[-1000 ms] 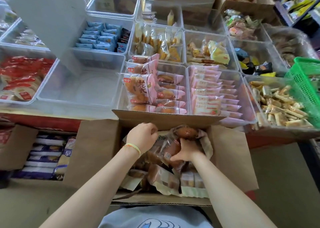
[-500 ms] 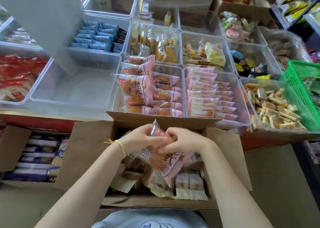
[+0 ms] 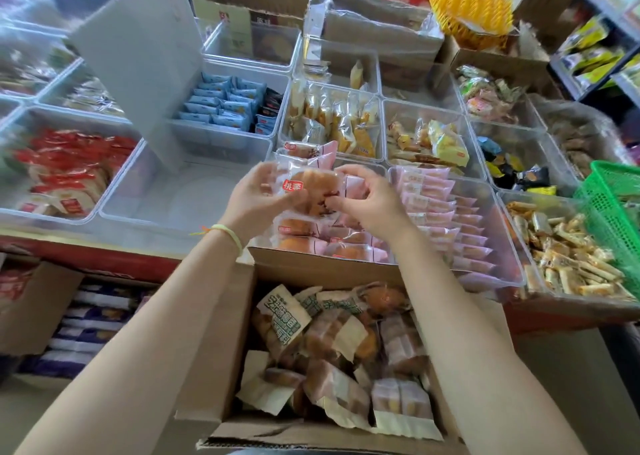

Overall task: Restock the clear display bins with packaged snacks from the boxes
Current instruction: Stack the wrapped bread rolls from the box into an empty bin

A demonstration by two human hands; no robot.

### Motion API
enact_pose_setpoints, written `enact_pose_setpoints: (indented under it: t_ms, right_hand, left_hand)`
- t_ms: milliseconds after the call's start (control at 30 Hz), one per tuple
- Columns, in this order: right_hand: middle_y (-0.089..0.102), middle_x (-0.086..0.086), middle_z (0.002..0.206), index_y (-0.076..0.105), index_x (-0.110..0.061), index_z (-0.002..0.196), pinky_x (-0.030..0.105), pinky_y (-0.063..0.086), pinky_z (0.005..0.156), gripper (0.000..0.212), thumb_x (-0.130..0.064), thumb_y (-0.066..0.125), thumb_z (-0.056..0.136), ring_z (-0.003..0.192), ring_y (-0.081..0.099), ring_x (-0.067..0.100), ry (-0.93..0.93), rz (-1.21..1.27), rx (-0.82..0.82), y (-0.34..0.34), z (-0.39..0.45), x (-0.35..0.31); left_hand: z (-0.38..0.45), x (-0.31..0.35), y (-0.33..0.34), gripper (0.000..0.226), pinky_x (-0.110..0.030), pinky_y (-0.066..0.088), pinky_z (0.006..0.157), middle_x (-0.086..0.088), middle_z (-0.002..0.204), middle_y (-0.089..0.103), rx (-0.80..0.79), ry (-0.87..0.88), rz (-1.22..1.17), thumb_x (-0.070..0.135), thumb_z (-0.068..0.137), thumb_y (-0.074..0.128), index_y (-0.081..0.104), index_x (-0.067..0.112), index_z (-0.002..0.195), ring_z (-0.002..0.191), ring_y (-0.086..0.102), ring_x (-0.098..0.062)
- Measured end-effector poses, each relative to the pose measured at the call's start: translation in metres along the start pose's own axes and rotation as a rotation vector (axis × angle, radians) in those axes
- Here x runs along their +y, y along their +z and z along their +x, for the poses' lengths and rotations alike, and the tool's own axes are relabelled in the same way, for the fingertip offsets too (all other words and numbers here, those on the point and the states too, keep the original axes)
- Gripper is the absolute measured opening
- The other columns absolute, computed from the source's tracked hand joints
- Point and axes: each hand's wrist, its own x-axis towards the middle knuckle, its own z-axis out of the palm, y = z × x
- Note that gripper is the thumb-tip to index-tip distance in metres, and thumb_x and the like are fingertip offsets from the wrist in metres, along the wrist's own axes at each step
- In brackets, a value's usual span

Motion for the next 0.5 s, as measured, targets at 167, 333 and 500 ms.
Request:
enact_pose_setpoints:
  t_ms: [167,333,500]
  right_hand:
    - [0.058,-0.008,0.104,0.052,-0.029,0.140,0.031,0.047,0.088,0.059,-0.025,0.076,0.086,0.104,0.055,0.019,0.123,-0.128,-0.054,0.051,0.034,0.039]
    - [0.054,0.006,0.141,0.045,-0.019,0.143,0.040,0.044,0.104,0.057,-0.026,0.069,0.092,0.126,0.050,0.026,0.228,-0.178,-0.033,0.064,0.036,0.051]
    - [0.064,0.006,0.125,0.054,-0.022,0.132,0.039,0.050,0.093,0.039,-0.029,0.064,0.095,0.112,0.058,0.027,0.253,-0.248,0.023,0.067,0.042,0.056]
  left_hand:
    - [0.028,-0.046,0.005,0.065,-0.041,0.049,0.097,-0.007,0.121,0.059,-0.120,-0.241,0.315,0.042,0.082,0.076,0.050,0.009,0.132,0.107,0.058,-0.023]
    - [0.035,-0.070,0.011,0.061,-0.044,0.059,0.081,-0.010,0.102,0.065,-0.179,-0.350,0.400,0.040,0.083,0.074,0.050,0.004,0.127,0.085,0.067,-0.024]
    - [0.038,-0.070,0.014,0.052,-0.031,0.057,0.064,-0.003,0.099,0.067,-0.209,-0.340,0.458,0.046,0.084,0.072,0.055,0.010,0.118,0.075,0.068,-0.017]
